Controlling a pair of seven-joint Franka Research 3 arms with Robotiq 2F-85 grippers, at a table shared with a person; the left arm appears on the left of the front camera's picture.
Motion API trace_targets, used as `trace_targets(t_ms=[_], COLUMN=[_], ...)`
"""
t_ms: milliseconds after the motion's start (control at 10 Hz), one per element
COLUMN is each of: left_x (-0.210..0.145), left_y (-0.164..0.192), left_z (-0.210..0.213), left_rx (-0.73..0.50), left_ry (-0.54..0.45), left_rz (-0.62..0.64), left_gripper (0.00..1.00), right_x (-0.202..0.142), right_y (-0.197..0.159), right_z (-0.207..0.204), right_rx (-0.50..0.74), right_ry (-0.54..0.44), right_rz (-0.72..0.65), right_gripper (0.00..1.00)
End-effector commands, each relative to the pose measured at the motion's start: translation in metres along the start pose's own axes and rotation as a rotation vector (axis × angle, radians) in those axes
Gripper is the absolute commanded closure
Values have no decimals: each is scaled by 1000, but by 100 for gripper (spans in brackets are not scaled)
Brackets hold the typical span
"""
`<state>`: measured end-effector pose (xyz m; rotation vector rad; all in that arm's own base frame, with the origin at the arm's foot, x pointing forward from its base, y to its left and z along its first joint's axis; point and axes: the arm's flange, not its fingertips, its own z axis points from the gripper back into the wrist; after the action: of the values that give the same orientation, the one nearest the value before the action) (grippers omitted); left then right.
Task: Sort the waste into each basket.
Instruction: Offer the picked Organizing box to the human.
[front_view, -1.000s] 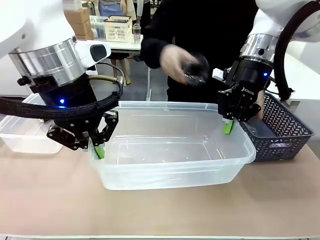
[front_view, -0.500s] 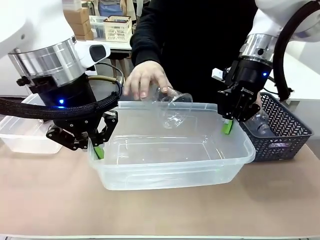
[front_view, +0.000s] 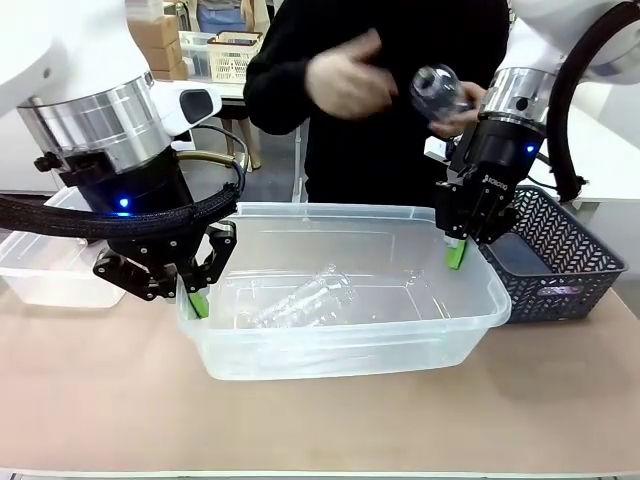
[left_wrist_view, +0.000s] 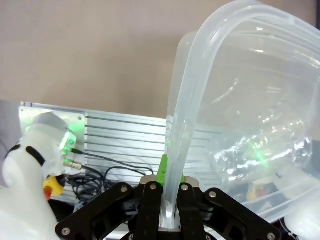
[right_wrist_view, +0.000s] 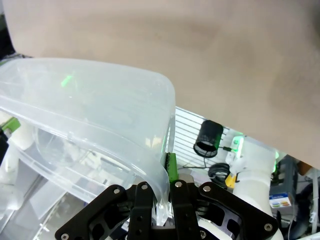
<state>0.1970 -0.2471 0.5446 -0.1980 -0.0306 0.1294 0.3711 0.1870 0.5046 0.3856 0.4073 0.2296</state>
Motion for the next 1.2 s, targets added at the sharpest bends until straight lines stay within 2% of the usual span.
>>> trace_targets(t_ms=[0, 1100], left_x=[1, 1], left_y=[3, 3], left_z=[4, 4], left_rx=[-16, -16], left_ry=[-6, -6], left_rz=[13, 13], left_gripper=[100, 100], right_x=[-4, -4], right_y=[0, 0], right_z=[2, 2], right_rx=[3, 3], right_ry=[4, 4], right_rz=[2, 2], right_gripper=[100, 100])
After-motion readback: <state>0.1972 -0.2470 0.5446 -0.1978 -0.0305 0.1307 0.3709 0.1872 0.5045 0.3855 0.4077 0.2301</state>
